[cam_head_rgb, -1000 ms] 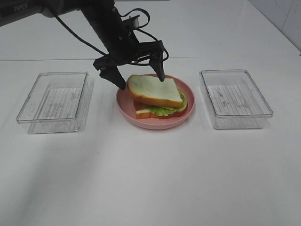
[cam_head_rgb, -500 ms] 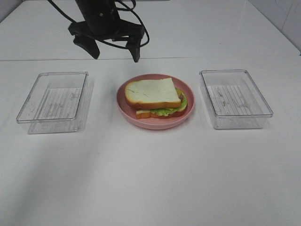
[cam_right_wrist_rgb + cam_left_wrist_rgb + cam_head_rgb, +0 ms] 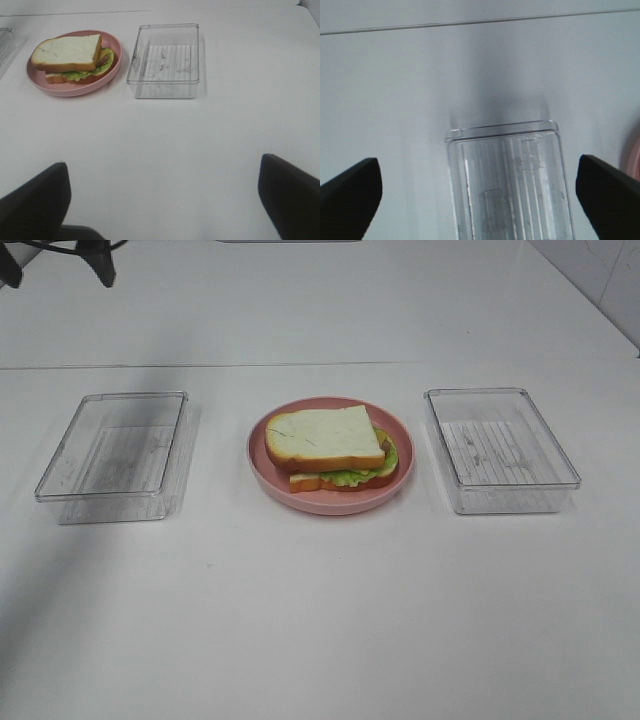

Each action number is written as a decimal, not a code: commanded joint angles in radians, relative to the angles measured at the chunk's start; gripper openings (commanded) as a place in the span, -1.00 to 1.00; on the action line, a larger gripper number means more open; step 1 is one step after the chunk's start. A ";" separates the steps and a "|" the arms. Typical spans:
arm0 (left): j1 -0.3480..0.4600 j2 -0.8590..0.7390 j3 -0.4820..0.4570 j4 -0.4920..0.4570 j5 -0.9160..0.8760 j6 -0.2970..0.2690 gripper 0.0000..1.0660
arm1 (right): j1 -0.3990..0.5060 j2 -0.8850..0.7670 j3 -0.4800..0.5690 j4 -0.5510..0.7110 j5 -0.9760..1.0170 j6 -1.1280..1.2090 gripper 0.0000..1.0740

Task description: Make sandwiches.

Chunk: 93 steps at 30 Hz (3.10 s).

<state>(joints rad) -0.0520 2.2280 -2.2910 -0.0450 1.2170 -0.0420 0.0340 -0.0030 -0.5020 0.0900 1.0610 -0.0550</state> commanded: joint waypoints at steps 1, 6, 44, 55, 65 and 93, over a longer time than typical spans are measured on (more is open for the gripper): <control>0.023 -0.064 0.046 -0.028 0.060 0.009 0.83 | -0.003 -0.024 0.001 0.006 -0.010 -0.008 0.79; 0.015 -0.196 0.224 0.014 0.060 0.011 0.83 | -0.003 -0.024 0.001 0.006 -0.010 -0.008 0.79; 0.004 -2.066 1.713 0.058 -0.207 0.036 0.83 | -0.003 -0.024 0.001 0.006 -0.010 -0.008 0.79; 0.006 -2.254 1.791 0.021 -0.182 0.033 0.83 | -0.003 -0.021 0.001 0.006 -0.011 -0.009 0.79; 0.006 -2.254 1.792 0.019 -0.183 0.033 0.83 | -0.003 -0.019 0.001 0.006 -0.011 -0.009 0.79; 0.065 -2.255 1.792 -0.041 -0.184 0.033 0.83 | -0.003 -0.019 0.001 0.006 -0.011 -0.009 0.79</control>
<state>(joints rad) 0.0120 -0.0050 -0.5040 -0.0740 1.0460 -0.0100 0.0340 -0.0030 -0.5020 0.0900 1.0610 -0.0550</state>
